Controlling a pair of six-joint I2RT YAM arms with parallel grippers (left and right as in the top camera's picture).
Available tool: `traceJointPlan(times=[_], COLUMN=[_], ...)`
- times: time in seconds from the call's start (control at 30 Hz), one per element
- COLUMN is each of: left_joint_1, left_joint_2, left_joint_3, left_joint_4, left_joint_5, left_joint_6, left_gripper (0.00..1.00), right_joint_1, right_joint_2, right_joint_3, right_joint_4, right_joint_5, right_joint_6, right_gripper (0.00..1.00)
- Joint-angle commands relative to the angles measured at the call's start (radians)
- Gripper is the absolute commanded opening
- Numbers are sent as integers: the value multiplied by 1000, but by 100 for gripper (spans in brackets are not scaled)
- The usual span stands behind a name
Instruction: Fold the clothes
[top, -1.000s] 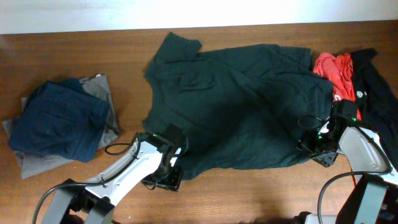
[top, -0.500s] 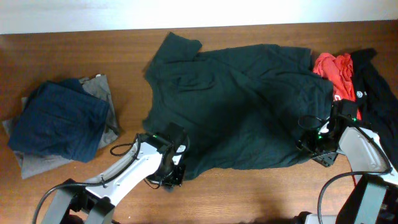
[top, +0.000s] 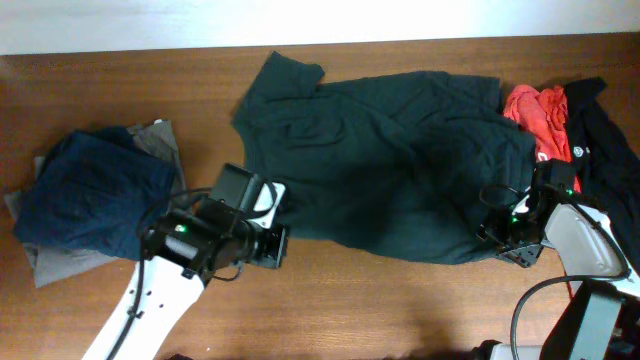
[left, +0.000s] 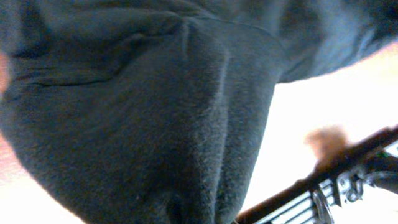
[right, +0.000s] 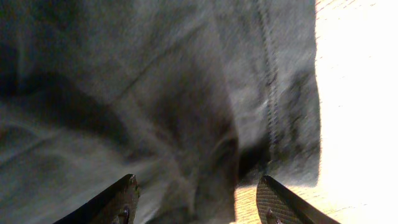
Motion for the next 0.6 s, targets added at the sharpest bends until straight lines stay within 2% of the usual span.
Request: traceJointPlan(times=[0.0,0.13,0.23,0.37,0.47,0.57], left_joint_1=[31,43,43,43,43,43], left_joint_2=[45,116,156,158,156,156], left_joint_3=[-2,-2,-2,-2,-2,-2], left_joint_4=[12,24,-24,-93,-105,-111], left_joint_5=[-26,-30,6,2,2,2], left_joint_6=[51,56,56,68,67,67], left_gripper=[0,0,0,0,0,0], right_joint_1=[-2,-2,-2,-3,-12,-29], right_joint_2=[5,5,5,5,5,5], right_joint_3=[14,14,14,14,14,14], right_joint_4=[3,2,-8,-31,-28,-11], right_joint_5=[-24,-35,-42,-24,-23,-27], right_joint_6=[-7,-7,-15,-40,-6,8], right_gripper=[65,65,65,66,66,61])
